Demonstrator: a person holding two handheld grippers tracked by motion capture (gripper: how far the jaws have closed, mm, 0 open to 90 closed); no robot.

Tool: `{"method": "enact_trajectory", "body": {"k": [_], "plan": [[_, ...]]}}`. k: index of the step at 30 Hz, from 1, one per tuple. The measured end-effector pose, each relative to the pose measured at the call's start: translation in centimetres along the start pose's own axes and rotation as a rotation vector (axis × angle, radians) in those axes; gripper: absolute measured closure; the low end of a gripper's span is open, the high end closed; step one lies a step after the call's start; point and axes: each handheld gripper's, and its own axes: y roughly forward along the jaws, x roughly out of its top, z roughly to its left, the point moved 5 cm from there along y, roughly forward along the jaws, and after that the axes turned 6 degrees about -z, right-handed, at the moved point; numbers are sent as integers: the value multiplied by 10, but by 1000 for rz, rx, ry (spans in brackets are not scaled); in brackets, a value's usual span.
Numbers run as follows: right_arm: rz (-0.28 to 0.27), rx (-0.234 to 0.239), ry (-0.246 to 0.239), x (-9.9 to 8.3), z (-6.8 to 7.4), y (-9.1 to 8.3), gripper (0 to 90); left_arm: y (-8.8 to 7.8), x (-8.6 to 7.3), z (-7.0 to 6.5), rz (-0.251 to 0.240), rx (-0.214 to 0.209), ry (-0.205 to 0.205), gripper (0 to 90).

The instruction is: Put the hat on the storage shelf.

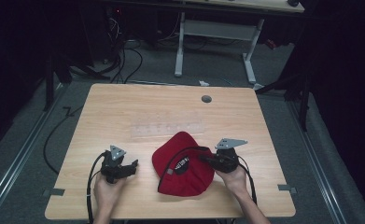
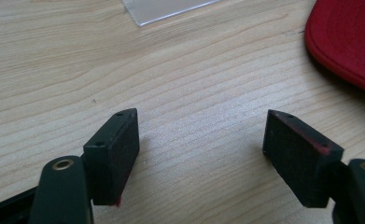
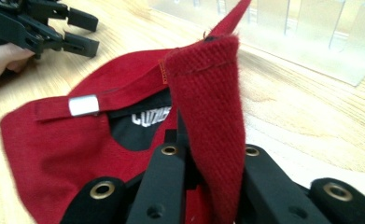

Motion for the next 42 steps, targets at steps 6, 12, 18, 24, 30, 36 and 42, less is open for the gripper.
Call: {"method": "enact_trajectory", "body": {"k": [6,12,18,24,30,36,42], "plan": [[-21,8,38,3,-4,-10,867,0,0,0,2,-2,1,265],[-41,2,44,10,-5,-19,867,0,-1,-2,4,-5,8,241],[-54,5,52,17,-5,-26,867,-4,-4,-9,13,-39,50,238],[-66,3,66,23,-6,-32,867,-15,-3,-30,3,-128,83,232],[-79,6,75,30,-7,-36,867,-24,-7,-56,2,-209,141,218],[-83,11,93,36,-7,-37,867,-29,-13,-80,18,-280,190,206],[-91,34,112,45,-6,-37,867,-27,-17,-95,18,-309,214,197]]}}
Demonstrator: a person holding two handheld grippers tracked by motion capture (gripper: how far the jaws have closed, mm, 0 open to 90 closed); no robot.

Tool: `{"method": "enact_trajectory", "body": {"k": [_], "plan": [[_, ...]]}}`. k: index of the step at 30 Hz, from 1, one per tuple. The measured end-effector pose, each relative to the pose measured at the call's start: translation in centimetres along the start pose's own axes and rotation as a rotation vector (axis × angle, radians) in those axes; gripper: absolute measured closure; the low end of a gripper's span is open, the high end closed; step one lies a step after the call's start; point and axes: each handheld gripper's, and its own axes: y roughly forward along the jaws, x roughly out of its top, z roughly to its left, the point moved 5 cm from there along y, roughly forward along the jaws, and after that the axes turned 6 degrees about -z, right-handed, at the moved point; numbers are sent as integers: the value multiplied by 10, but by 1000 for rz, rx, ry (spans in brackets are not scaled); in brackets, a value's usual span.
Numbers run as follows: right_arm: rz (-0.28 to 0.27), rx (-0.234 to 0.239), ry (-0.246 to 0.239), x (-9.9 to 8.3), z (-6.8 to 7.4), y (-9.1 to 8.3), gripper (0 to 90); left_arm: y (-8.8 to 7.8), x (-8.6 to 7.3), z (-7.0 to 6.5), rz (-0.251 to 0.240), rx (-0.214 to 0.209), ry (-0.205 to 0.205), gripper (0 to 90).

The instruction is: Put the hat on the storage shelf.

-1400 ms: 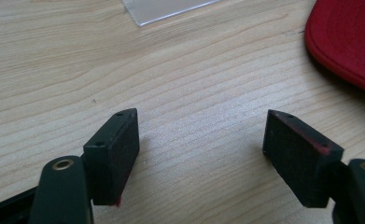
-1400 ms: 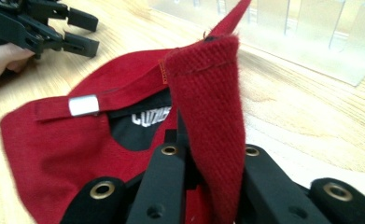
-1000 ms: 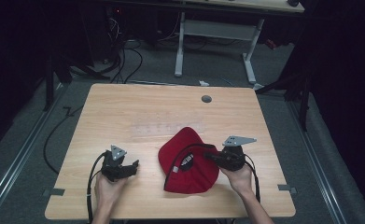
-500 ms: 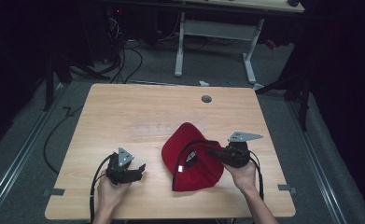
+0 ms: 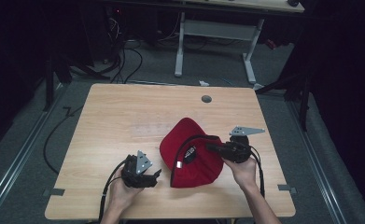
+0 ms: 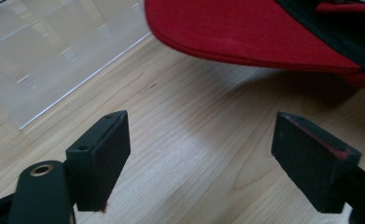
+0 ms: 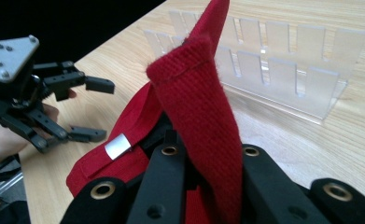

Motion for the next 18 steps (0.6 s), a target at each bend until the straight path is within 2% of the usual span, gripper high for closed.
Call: {"method": "enact_trajectory", "body": {"k": [5,18], "plan": [[-2,17,13,6,3,2,867,3,0,-6,-1,-13,13,193],[-1,59,64,12,10,13,867,8,3,-16,-18,-35,-5,190]]}}
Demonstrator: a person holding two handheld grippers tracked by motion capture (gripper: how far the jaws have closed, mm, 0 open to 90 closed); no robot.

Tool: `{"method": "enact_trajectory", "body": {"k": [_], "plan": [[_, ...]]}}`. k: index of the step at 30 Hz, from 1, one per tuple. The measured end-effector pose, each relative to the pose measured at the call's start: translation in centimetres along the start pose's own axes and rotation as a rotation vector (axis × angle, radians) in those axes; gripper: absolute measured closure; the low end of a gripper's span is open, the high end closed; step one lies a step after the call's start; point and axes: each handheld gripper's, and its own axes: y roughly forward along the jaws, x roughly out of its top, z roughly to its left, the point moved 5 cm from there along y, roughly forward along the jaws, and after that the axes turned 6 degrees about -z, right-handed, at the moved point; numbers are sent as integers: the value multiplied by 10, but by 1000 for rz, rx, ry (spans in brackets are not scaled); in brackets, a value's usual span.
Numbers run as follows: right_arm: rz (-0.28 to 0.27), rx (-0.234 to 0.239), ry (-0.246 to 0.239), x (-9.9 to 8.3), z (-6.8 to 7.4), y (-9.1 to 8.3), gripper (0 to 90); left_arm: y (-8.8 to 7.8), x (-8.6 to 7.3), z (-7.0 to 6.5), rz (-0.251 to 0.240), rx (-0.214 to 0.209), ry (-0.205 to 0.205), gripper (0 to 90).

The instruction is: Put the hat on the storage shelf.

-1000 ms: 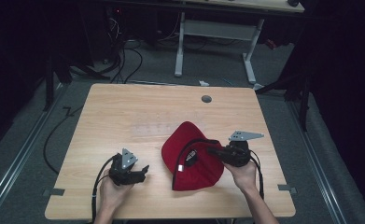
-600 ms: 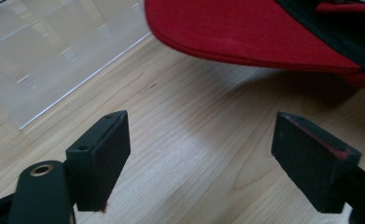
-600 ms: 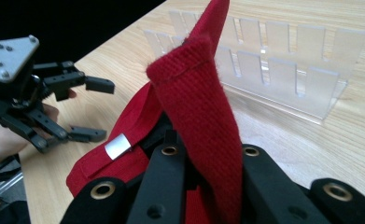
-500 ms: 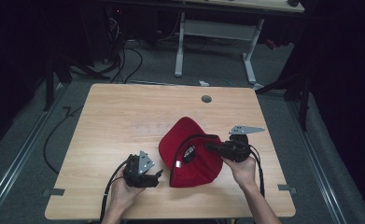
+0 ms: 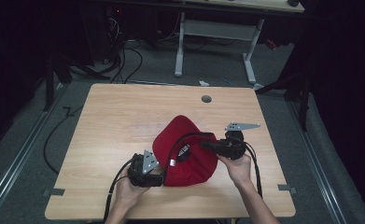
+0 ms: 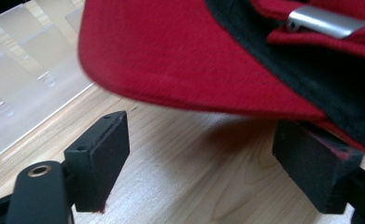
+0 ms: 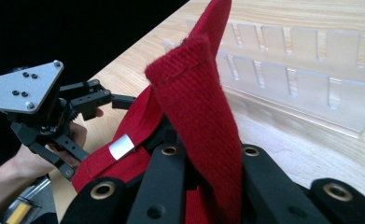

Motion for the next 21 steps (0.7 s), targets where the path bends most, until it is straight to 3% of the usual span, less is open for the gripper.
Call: {"method": "enact_trajectory", "body": {"k": [13,21], "plan": [[65,-45,4,-7,-5,4,866,-6,10,-2,-50,-4,39,193],[85,-45,13,-8,-6,3,865,-6,12,-8,-40,-25,77,202]]}}
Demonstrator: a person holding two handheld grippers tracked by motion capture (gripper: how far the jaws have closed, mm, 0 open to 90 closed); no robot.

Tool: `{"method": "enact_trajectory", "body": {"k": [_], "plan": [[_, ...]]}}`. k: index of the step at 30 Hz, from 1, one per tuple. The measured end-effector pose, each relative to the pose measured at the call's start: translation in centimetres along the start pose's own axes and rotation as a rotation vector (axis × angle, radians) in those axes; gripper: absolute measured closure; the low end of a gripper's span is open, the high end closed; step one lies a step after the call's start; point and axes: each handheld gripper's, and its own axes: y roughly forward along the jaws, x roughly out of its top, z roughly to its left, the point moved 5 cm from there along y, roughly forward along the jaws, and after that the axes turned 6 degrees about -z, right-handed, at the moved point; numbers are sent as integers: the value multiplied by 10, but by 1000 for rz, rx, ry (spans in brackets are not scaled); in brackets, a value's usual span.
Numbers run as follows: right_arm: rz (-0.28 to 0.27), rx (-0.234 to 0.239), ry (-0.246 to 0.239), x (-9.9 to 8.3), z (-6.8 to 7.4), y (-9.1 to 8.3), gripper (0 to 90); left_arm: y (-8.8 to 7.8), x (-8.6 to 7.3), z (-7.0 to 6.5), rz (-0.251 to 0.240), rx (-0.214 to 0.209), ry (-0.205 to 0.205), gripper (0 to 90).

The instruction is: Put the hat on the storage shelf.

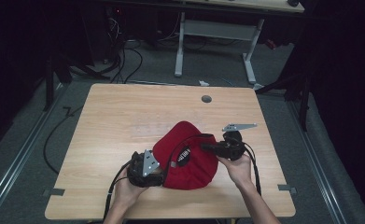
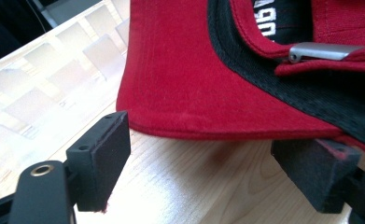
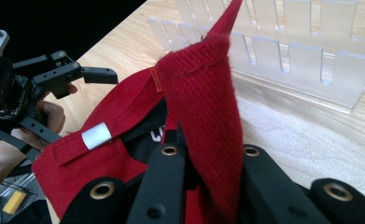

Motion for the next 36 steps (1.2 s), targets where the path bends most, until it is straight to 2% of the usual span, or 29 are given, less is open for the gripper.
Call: {"method": "enact_trajectory", "body": {"k": [8,18,19,22,24,33,36], "plan": [[17,9,0,-1,2,1,865,0,-1,-1,1,-7,12,217],[32,64,18,-3,3,3,864,0,-2,-3,3,-17,25,235],[34,74,21,-3,3,4,864,-1,-2,-4,0,-22,31,245],[44,120,37,-4,5,6,864,-3,2,-8,-18,-58,8,275],[45,89,17,-4,5,8,864,-2,3,-9,-16,-58,17,289],[50,107,40,-6,4,8,861,-2,4,-12,15,-82,12,421],[66,109,40,-7,3,9,860,-4,4,-12,31,-84,30,483]]}}
